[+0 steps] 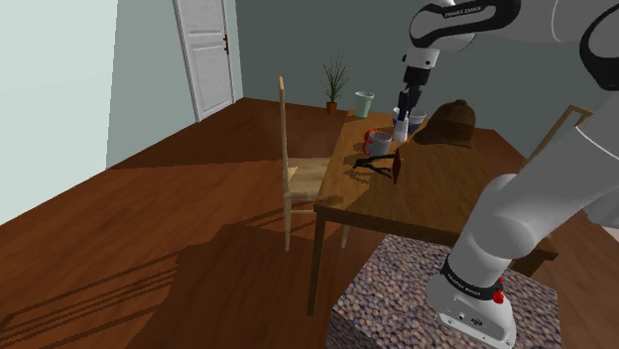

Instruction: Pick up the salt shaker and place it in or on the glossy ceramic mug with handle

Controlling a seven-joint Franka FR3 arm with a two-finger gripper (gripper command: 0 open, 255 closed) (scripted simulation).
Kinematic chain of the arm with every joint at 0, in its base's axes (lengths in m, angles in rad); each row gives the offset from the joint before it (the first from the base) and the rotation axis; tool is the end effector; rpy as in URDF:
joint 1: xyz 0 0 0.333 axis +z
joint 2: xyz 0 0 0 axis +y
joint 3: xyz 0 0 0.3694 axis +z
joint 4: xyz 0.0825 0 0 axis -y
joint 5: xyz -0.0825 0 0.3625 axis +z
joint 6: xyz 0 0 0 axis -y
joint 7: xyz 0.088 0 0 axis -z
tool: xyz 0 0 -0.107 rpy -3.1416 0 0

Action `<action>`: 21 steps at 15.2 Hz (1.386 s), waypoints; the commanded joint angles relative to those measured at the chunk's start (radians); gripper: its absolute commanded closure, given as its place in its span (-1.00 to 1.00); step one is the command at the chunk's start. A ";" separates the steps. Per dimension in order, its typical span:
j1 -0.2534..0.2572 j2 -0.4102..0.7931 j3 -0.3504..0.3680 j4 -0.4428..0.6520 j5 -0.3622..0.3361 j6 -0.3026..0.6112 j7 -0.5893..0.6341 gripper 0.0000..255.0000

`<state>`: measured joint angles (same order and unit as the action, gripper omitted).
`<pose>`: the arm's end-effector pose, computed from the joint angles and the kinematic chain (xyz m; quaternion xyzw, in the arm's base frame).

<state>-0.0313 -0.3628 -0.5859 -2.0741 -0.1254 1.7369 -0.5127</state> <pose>0.3165 -0.2893 0.6034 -0.9989 0.0241 -0.0072 0.0390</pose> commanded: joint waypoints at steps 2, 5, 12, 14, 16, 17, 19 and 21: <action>0.018 0.140 -0.066 0.126 0.060 -0.001 -0.078 1.00; 0.021 0.295 -0.122 0.274 0.149 -0.026 -0.160 1.00; -0.129 0.701 -0.167 0.718 0.414 -0.179 -0.332 1.00; -0.215 0.823 -0.150 0.891 0.487 -0.251 -0.353 1.00; -0.309 0.937 -0.123 1.077 0.548 -0.327 -0.354 1.00; -0.300 0.929 -0.123 1.050 0.543 -0.308 -0.357 1.00; -0.283 0.916 -0.126 1.000 0.535 -0.273 -0.361 1.00; -0.267 0.907 -0.128 0.955 0.530 -0.239 -0.366 1.00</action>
<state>-0.3083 0.5502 -0.7128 -1.0924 0.4077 1.4780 -0.8764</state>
